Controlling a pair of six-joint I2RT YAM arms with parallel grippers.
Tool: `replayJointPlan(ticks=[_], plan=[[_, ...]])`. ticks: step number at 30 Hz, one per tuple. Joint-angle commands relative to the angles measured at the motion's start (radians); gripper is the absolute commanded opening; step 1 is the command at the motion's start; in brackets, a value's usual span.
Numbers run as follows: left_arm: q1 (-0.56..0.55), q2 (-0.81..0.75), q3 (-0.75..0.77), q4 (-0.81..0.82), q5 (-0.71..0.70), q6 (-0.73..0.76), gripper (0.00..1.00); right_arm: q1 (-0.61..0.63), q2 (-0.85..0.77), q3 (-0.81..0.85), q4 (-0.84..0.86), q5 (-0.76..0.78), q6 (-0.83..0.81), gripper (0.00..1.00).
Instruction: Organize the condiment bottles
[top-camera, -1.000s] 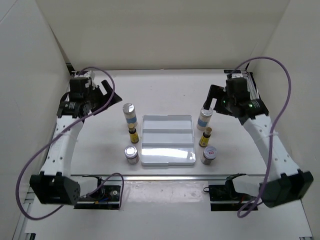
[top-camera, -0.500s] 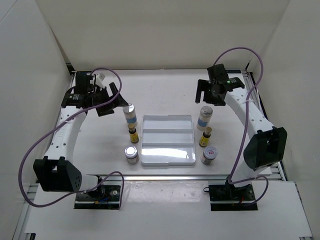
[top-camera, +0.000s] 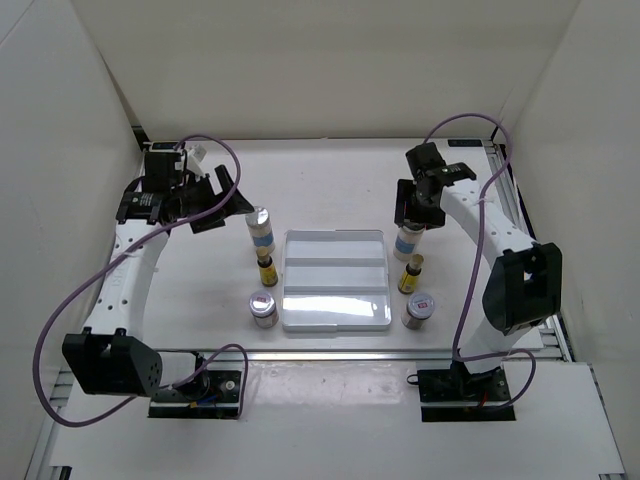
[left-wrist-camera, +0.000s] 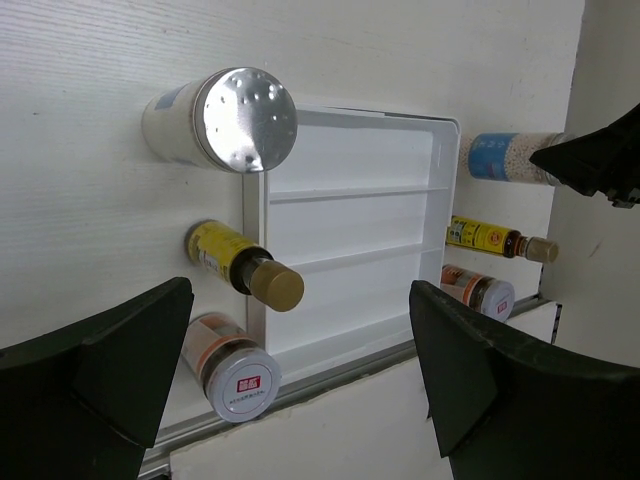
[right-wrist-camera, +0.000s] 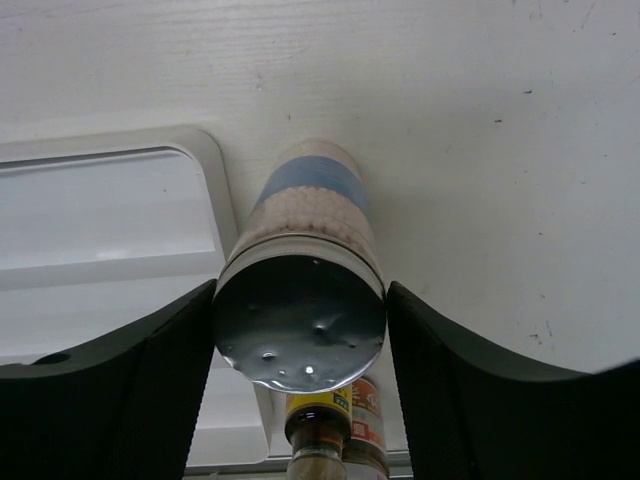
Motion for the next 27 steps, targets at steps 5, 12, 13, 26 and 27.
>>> replayJointPlan(ticks=[5,12,13,26,27], plan=[[0.004,-0.065,0.016,-0.019,-0.016,0.021,1.0,0.003,-0.021,-0.002,-0.008,0.055,-0.024,0.5],[0.004,-0.076,-0.002,-0.029,-0.025,0.021,1.0,0.069,-0.061,0.105,-0.049,0.161,-0.034,0.26],[0.004,-0.076,-0.002,-0.029,-0.025,0.021,1.0,0.096,-0.077,0.122,-0.049,0.17,-0.043,0.24],[0.004,-0.065,-0.031,-0.029,-0.105,0.021,1.0,0.324,0.037,0.319,-0.049,0.129,-0.083,0.1],[0.004,-0.056,-0.031,-0.029,-0.105,0.021,1.0,0.324,0.047,0.319,-0.049,0.116,-0.074,0.1]])
